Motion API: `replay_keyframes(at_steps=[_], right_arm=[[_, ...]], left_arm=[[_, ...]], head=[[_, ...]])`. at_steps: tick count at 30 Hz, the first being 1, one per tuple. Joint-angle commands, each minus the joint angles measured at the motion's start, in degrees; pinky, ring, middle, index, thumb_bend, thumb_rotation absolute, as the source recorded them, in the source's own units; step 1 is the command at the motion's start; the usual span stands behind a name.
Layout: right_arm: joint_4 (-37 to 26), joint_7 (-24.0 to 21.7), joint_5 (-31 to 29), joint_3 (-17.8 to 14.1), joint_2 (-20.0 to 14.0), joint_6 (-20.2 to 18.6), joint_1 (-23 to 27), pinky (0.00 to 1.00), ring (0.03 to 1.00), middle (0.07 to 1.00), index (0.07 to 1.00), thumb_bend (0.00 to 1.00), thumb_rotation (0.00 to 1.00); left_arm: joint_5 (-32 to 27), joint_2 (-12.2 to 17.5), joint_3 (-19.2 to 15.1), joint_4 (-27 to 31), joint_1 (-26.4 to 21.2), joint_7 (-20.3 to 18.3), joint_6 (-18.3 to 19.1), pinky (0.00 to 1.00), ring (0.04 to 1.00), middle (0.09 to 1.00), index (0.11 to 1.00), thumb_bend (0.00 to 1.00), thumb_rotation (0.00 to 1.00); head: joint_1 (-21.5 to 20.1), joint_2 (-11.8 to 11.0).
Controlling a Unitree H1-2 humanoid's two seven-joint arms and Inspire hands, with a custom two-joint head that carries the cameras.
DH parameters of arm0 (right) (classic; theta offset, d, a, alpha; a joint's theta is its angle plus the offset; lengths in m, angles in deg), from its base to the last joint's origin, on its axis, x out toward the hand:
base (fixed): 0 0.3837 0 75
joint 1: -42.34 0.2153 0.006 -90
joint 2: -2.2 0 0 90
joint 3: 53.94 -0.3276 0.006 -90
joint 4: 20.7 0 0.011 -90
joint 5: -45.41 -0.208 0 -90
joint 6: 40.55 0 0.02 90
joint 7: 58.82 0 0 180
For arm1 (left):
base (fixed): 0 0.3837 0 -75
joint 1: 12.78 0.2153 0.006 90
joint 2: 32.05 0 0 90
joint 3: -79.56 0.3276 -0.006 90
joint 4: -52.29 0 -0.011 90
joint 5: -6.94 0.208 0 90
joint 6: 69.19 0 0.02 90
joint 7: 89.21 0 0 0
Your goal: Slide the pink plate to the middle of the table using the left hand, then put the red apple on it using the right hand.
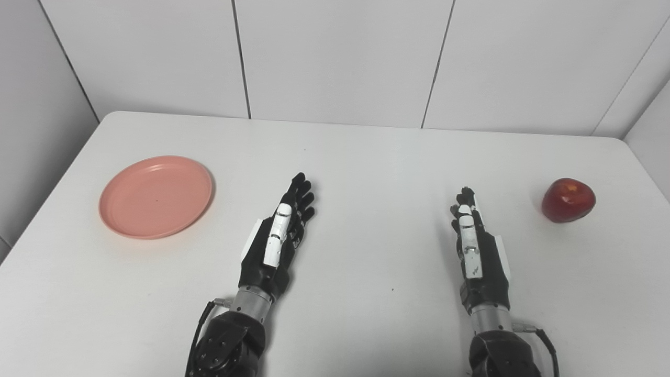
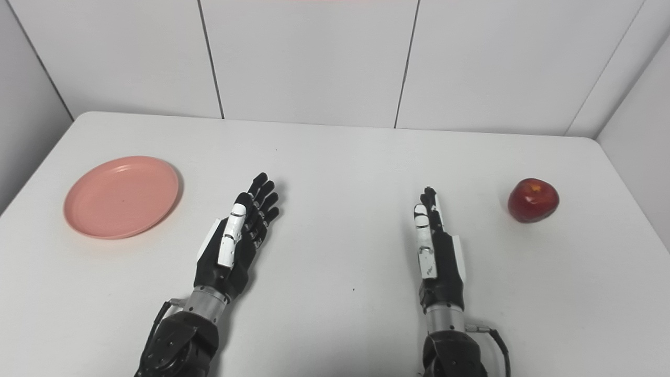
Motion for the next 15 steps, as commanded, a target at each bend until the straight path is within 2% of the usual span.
replay_keyframes(at_steps=[1,15], right_arm=[[-1.59,-0.03,-0.2,0.16,0.39,2.99,0.93,1.0,0.968,0.979,0.981,0.2,1.0],[-1.09,-0.15,-0.22,0.12,0.2,3.9,1.05,1.0,0.97,0.979,0.979,0.2,1.0]], left_arm=[[0.04,-0.67,0.31,1.71,-1.1,-0.03,-0.91,1.0,1.0,1.0,1.0,0.43,1.0],[-0.12,-0.71,0.3,1.51,-1.15,-0.07,-0.98,1.0,1.0,1.0,1.0,0.43,1.0]], head=[[0.04,0.02],[0.2,-0.08]])
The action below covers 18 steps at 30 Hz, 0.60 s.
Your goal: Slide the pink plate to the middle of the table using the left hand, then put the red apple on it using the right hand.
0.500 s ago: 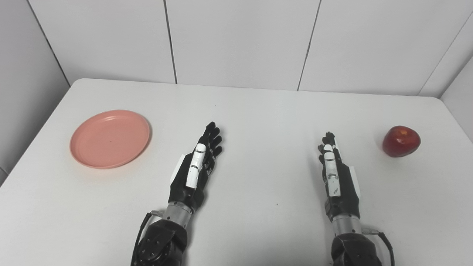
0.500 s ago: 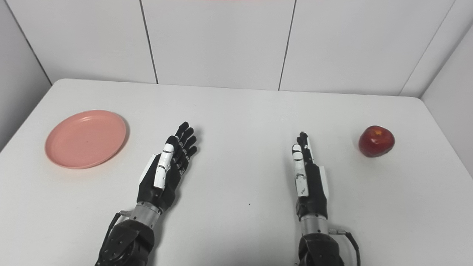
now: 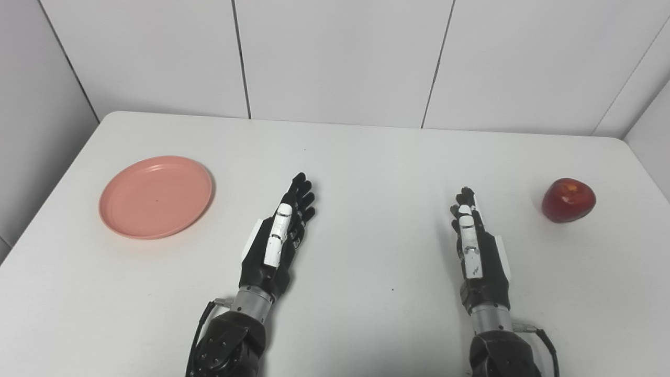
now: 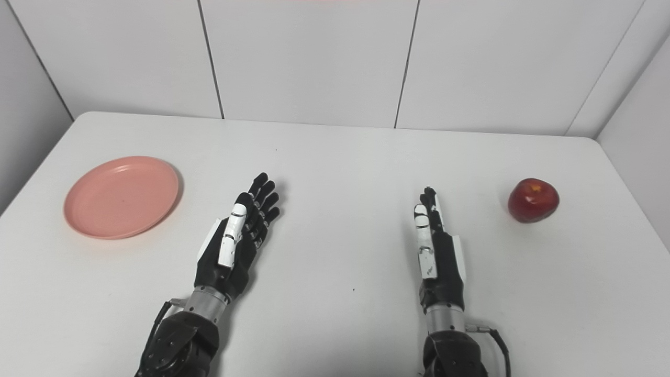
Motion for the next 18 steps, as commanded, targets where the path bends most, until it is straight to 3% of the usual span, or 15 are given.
replay_keyframes(at_steps=[1,18], right_arm=[[-1.09,-0.02,-0.15,0.12,0.25,3.86,1.05,1.0,0.97,0.979,0.98,0.2,1.0],[-0.92,-0.05,-0.45,-0.06,0.26,3.89,0.91,1.0,0.967,0.979,0.979,0.19,1.0]], left_arm=[[-0.2,-0.73,0.25,1.51,-1.14,-0.11,-1.0,1.0,1.0,1.0,1.0,0.43,1.0],[-0.16,-0.87,0.3,1.2,-1.1,-0.09,-1.4,1.0,1.0,1.0,1.0,0.42,1.0]], head=[[0.03,0.0],[1.05,-0.85]])
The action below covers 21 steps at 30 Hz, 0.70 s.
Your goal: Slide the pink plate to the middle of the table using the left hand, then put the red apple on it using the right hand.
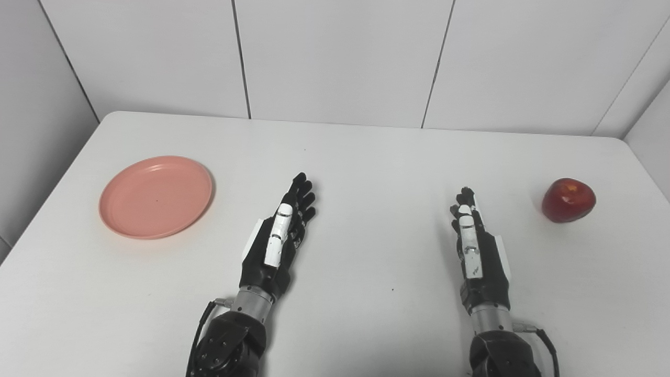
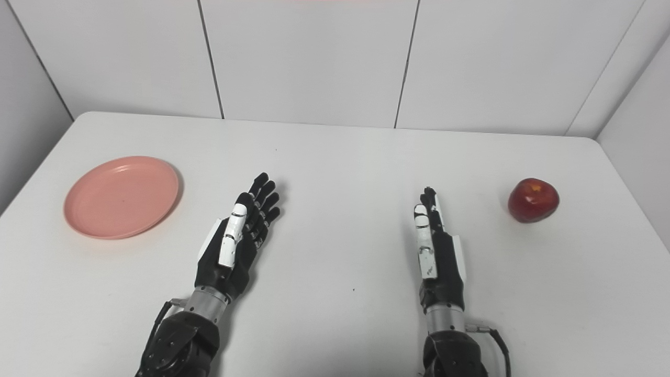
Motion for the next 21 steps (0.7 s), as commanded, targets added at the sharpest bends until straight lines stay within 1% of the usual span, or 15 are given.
replay_keyframes(at_steps=[1,5,6,7,8,9,10,11,12,13,14,15,17,18,21], right_arm=[[-0.75,-0.13,-0.62,-0.12,0.19,4.09,0.87,1.0,0.967,0.979,0.979,0.19,1.0],[-0.1,-0.4,-1.48,-0.55,-0.26,4.75,0.75,1.0,0.966,0.978,0.979,0.19,1.0],[0.05,-0.46,-1.64,-0.63,-0.39,5.03,0.71,1.0,0.962,0.974,0.976,0.19,1.0],[0.23,-0.65,-1.8,-0.7,-0.69,5.31,0.59,1.0,0.961,0.973,0.974,0.19,1.0],[0.37,-0.78,-1.88,-0.74,-0.9,5.51,0.51,1.0,0.961,0.972,0.972,0.21,1.0],[0.55,-1.06,-1.94,-0.76,-1.34,5.78,0.4,1.0,0.961,0.972,0.971,0.21,1.0],[0.67,-1.23,-2.0,-0.74,-1.66,5.97,0.33,1.0,0.962,0.972,0.97,0.22,1.0],[0.96,-1.48,-2.36,-0.82,-2.0,6.38,0.3,1.0,0.962,0.972,0.97,0.22,1.0],[1.16,-1.62,-2.64,-0.86,-2.24,6.68,0.28,1.0,0.964,0.973,0.97,0.22,1.0],[1.38,-1.81,-2.97,-0.97,-2.52,6.97,0.22,1.0,0.965,0.974,0.97,0.22,1.0],[1.49,-1.95,-3.1,-1.05,-2.76,7.1,0.14,1.0,0.963,0.97,0.966,0.22,1.0],[1.7,-2.01,-3.24,-1.22,-2.96,7.32,0.07,1.0,0.961,0.965,0.961,0.22,1.0],[2.22,-2.33,-3.74,-1.46,-3.38,8.29,-0.08,1.0,0.956,0.959,0.956,0.22,1.0],[2.59,-2.55,-4.15,-1.59,-3.59,8.89,-0.12,1.0,0.96,0.961,0.958,0.21,1.0],[3.35,-3.67,-5.64,-1.83,-4.15,9.76,-0.08,1.0,0.974,0.974,0.971,0.21,1.0]], left_arm=[[-0.12,-0.97,0.27,0.98,-1.1,-0.03,-1.57,1.0,1.0,1.0,1.0,0.43,1.0],[0.12,-1.57,0.67,-0.02,-1.06,-0.04,-2.18,1.0,1.0,1.0,1.0,0.44,1.0],[0.13,-1.68,0.79,-0.23,-1.02,-0.1,-2.34,1.0,1.0,1.0,1.0,0.44,1.0],[0.06,-1.95,0.92,-0.49,-0.94,-0.09,-2.43,1.0,1.0,1.0,1.0,0.44,1.0],[0.0,-2.14,0.99,-0.68,-0.89,-0.07,-2.49,1.0,1.0,1.0,1.0,0.44,1.0],[0.03,-2.5,1.1,-0.92,-0.79,0.08,-2.46,1.0,1.0,1.0,1.0,0.44,1.0],[0.08,-2.75,1.16,-1.07,-0.71,0.17,-2.44,1.0,1.0,1.0,1.0,0.43,1.0],[0.23,-3.02,1.26,-1.43,-0.68,0.22,-2.64,1.0,1.0,1.0,1.0,0.43,1.0],[0.34,-3.2,1.32,-1.67,-0.66,0.22,-2.8,1.0,1.0,1.0,1.0,0.43,1.0],[0.71,-3.36,1.49,-2.04,-0.62,0.24,-3.15,1.0,1.0,1.0,1.0,0.42,1.0],[0.98,-3.5,1.63,-2.26,-0.57,0.29,-3.35,1.0,1.0,1.0,1.0,0.42,1.0],[1.33,-3.62,1.81,-2.59,-0.56,0.38,-3.68,1.0,1.0,1.0,1.0,0.42,1.0],[2.0,-3.77,2.13,-3.33,-0.59,0.54,-4.3,1.0,1.0,1.0,1.0,0.41,1.0],[2.27,-3.89,2.24,-3.69,-0.61,0.6,-4.53,1.0,1.0,1.0,1.0,0.42,1.0],[2.64,-4.0,2.49,-4.41,-0.69,0.58,-4.99,1.0,1.0,1.0,1.0,0.43,1.0]], head=[[0.72,-0.36],[3.73,-2.12],[3.98,-2.26],[5.49,-3.24],[5.49,-3.24],[7.11,-4.13],[7.11,-4.13],[8.6,-5.1],[8.6,-5.1],[9.81,-6.03],[10.0,-6.19],[11.07,-7.11],[12.19,-7.98],[13.35,-8.8],[14.65,-9.62]])
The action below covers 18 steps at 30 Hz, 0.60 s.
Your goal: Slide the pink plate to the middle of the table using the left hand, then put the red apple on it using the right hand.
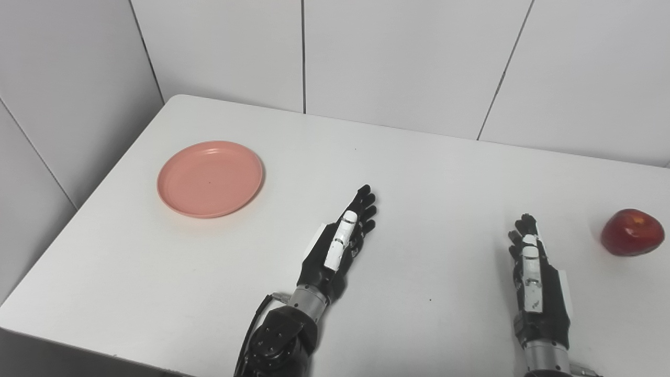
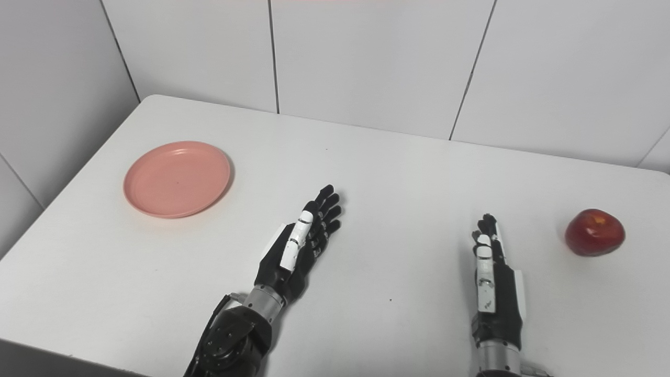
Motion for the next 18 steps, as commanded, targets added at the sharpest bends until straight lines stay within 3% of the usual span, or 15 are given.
replay_keyframes(at_steps=[1,9,18], right_arm=[[-0.35,-1.25,-1.48,-0.45,-0.38,3.82,0.95,1.0,0.978,0.978,0.976,0.21,1.0],[0.82,-1.68,-2.65,-0.73,-0.91,5.98,1.0,1.0,0.975,0.974,0.971,0.19,1.0],[-0.15,-2.21,-3.58,-0.78,-0.67,5.24,0.88,1.0,0.992,0.991,0.989,0.16,1.0]], left_arm=[[0.47,-1.2,0.75,0.2,-1.15,-0.01,-2.38,1.0,1.0,1.0,1.0,0.43,1.0],[0.5,-1.49,0.82,-0.31,-1.62,-0.03,-1.91,1.0,1.0,1.0,1.0,0.44,1.0],[0.73,-1.37,0.96,-0.22,-1.72,-0.03,-1.67,1.0,1.0,1.0,1.0,0.43,1.0]], head=[[0.89,-0.57],[2.72,-1.82],[3.04,-1.96]])
